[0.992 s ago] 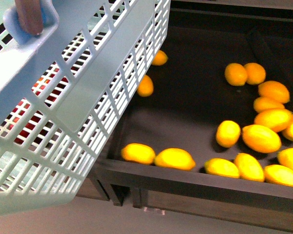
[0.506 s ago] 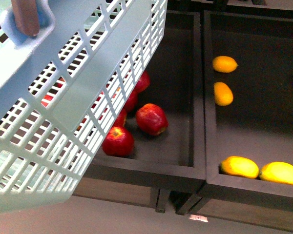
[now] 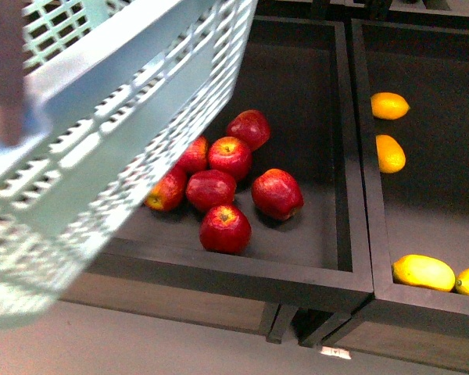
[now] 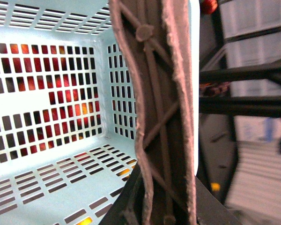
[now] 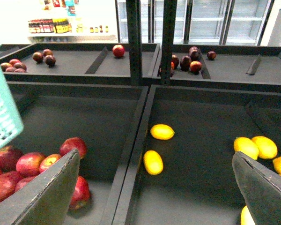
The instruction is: Pick lemon and mango into basket
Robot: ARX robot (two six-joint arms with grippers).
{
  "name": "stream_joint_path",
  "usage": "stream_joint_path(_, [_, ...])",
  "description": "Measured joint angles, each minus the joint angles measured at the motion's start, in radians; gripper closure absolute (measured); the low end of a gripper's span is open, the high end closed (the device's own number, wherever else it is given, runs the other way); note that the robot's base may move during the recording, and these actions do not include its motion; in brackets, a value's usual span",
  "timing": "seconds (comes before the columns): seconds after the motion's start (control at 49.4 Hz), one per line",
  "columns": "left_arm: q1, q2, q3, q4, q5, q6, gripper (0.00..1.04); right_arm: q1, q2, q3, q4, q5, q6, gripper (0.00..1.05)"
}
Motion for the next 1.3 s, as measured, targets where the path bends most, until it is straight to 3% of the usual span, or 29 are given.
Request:
stream_joint_path(0.081, [-0.03,0.123,0.103,-0.013,-0.028,0.174,0.99,0.0,0.0,0.0,0.0,0.003,0.0,0.09])
stream_joint_path(0.223, [-0.097,0.352,0.289,-0.009,-0.015,0.235,0.99,0.0,0.0,0.0,0.0,0.003,0.0,0.09])
stream_joint_path(0.567, [-0.27,0.682,0.663,-0.034,0.239,0.199,0.99,0.0,0.0,0.0,0.0,0.003,0.0,0.09])
stream_joint_path(0.83, [-0.346,0.733,0.709,0.009,0.342,0.199,0.99,0.0,0.0,0.0,0.0,0.003,0.0,0.09])
stream_joint_path(1.296, [-0.375,0.733,0.709,0.01,0.336,0.224,0.99,0.0,0.0,0.0,0.0,0.003,0.0,0.09])
